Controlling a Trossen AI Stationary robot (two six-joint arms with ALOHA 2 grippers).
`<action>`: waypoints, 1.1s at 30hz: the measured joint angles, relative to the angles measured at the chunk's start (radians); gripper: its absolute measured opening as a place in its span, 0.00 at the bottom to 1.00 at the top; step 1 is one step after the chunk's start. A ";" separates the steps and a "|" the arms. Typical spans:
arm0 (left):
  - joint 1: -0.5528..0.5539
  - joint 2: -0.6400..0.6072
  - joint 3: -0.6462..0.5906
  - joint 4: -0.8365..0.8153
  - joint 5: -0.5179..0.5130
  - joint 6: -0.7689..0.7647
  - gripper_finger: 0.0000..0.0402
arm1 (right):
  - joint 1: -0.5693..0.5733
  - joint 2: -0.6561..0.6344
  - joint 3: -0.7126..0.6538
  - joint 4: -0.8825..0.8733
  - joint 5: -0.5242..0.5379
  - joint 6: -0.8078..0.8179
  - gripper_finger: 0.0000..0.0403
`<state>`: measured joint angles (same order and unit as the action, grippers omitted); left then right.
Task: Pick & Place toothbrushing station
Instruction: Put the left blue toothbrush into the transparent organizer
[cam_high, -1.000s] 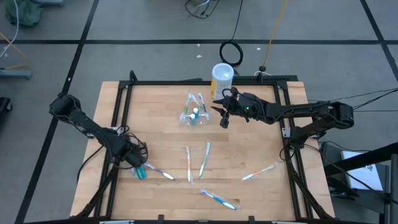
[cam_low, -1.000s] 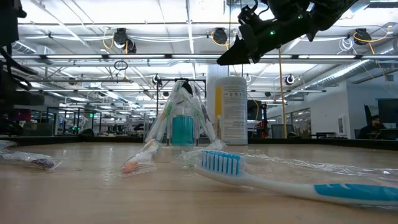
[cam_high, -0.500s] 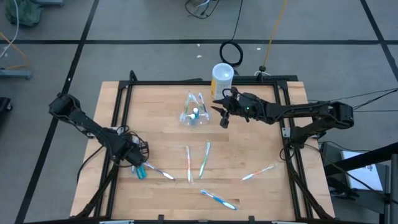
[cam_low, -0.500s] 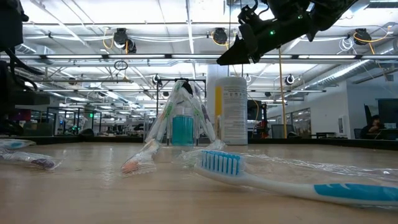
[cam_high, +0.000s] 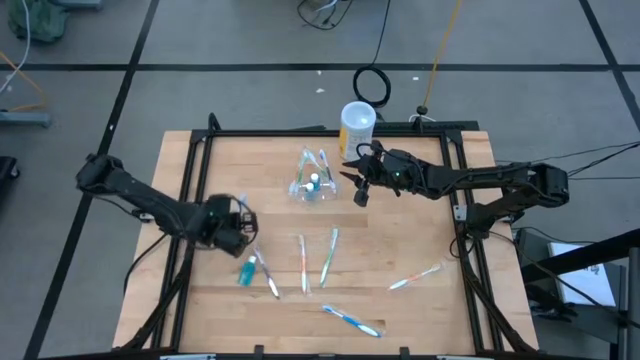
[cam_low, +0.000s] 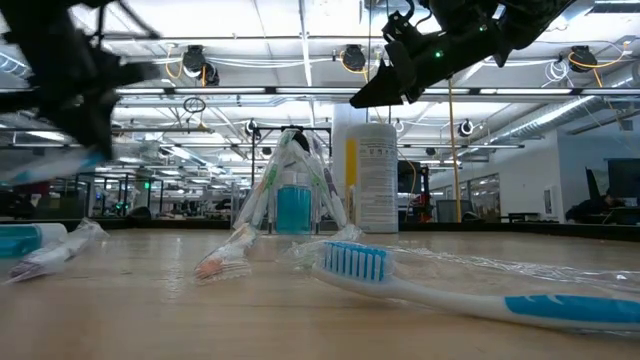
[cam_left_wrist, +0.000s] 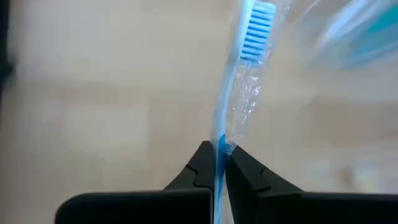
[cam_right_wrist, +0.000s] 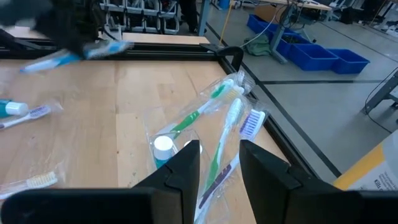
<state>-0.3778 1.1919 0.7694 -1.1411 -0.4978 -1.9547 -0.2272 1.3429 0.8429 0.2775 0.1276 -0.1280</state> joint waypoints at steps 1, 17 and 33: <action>0.019 0.000 0.036 -0.030 -0.057 0.055 0.02 | 0.000 0.000 0.000 0.000 0.000 0.000 0.26; 0.336 0.039 0.142 1.038 -0.603 1.488 0.04 | 0.000 0.000 0.000 0.000 0.002 -0.023 0.26; 0.400 0.433 -0.021 1.600 -0.588 1.423 0.02 | -0.001 0.000 0.000 -0.035 0.002 -0.023 0.26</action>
<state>0.0223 1.6253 0.7483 0.4584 -1.0860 -0.5318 -0.2279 1.3430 0.8433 0.2427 0.1298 -0.1506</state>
